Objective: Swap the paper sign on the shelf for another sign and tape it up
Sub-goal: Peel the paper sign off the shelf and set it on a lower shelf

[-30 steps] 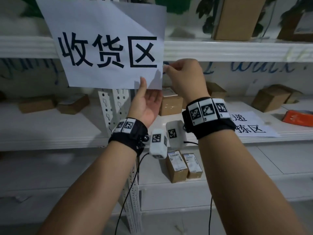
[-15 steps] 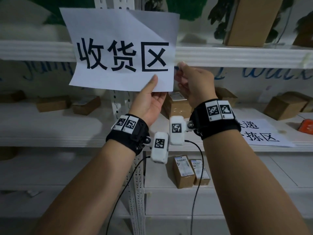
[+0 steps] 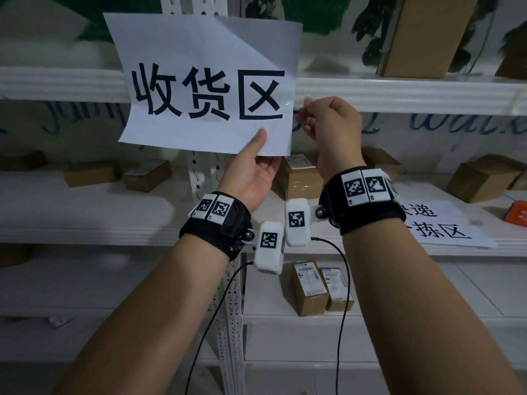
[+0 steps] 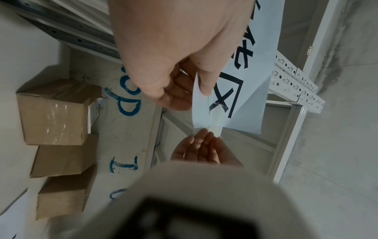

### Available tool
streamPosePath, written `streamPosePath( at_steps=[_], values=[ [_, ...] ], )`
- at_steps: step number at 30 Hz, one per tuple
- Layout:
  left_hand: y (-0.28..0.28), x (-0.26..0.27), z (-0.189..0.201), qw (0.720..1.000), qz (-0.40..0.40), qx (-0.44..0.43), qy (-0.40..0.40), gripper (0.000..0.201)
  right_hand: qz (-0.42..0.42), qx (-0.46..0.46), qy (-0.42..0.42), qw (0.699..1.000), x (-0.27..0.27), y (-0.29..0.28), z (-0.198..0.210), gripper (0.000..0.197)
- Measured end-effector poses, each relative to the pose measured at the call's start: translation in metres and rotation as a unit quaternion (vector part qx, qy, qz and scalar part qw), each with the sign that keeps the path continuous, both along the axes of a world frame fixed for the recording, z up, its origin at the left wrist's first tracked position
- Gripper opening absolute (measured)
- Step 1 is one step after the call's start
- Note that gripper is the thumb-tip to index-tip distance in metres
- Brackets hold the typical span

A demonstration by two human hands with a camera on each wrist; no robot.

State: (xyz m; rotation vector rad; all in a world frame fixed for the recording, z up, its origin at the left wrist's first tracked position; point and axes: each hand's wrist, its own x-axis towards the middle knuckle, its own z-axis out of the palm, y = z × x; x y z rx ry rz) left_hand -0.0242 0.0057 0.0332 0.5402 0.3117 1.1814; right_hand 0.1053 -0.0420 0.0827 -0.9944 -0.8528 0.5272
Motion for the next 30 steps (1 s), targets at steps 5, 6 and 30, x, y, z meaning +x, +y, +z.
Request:
streamPosePath(
  at_steps=[5, 6, 30],
  values=[
    [-0.002, -0.003, -0.001, 1.0, -0.007, 0.01, 0.006, 0.03, -0.006, 0.033, -0.048, 0.998, -0.003, -0.002, -0.008, 0.026],
    [-0.003, -0.004, -0.001, 1.0, -0.007, 0.013, 0.009, 0.033, -0.004, 0.039, -0.054, 0.998, -0.005, -0.003, -0.009, 0.026],
    [-0.037, -0.105, -0.017, 0.994, 0.005, 0.013, 0.111, 0.03, -0.155, 0.058, -0.103, 0.981, -0.11, -0.059, 0.003, 0.099]
  ],
)
